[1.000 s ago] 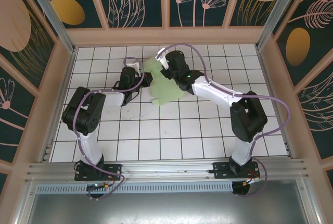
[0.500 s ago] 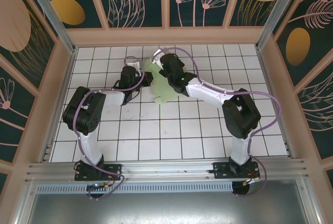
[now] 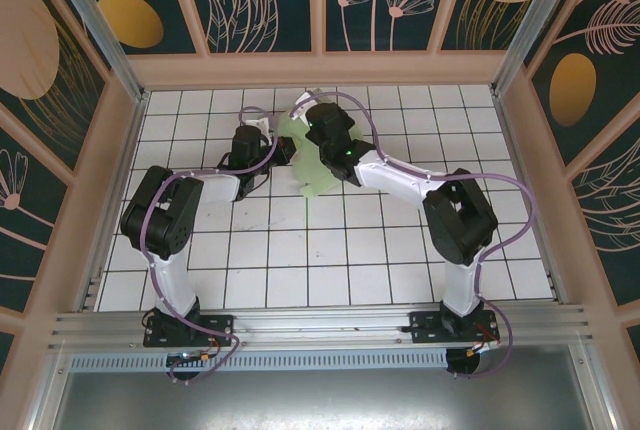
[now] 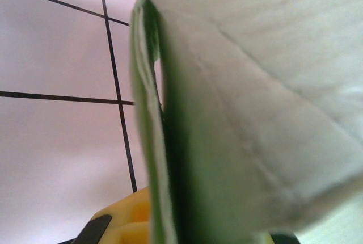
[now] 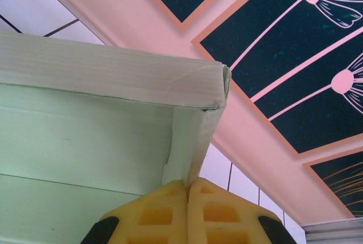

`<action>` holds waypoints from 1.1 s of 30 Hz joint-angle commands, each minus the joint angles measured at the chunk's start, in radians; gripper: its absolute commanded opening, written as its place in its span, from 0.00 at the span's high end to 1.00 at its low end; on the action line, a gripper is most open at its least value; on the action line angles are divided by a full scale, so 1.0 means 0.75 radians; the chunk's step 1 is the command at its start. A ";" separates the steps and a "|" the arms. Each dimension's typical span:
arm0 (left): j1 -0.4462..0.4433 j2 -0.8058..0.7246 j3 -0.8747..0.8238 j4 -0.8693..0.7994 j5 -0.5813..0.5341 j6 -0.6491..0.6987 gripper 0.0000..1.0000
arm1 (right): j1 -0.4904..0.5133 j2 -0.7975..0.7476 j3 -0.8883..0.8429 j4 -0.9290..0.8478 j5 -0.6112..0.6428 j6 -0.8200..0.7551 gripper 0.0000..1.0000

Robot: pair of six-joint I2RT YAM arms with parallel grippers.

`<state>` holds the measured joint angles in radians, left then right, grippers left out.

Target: Fold the paper box

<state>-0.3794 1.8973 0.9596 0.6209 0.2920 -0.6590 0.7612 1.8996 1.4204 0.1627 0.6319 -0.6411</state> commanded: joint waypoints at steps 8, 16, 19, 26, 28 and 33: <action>-0.030 -0.031 0.037 0.161 0.149 0.030 1.00 | -0.025 0.063 0.053 -0.079 -0.082 0.060 0.69; -0.030 -0.038 0.033 0.158 0.153 0.036 1.00 | -0.055 0.102 0.120 -0.149 -0.129 0.075 0.65; -0.030 -0.041 0.034 0.154 0.153 0.040 1.00 | -0.064 0.112 0.144 -0.162 -0.130 0.071 0.70; -0.030 -0.029 0.043 0.152 0.157 0.037 1.00 | -0.032 0.141 0.153 -0.111 -0.047 0.022 1.00; -0.030 -0.028 0.045 0.148 0.153 0.040 1.00 | -0.017 0.142 0.127 -0.045 0.002 -0.002 1.00; -0.030 -0.020 0.050 0.144 0.153 0.040 1.00 | -0.015 0.148 0.121 -0.020 0.041 0.005 0.74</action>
<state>-0.3801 1.8973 0.9596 0.6323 0.3183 -0.6590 0.7311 1.9759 1.5249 0.1322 0.6662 -0.6193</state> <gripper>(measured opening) 0.053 0.211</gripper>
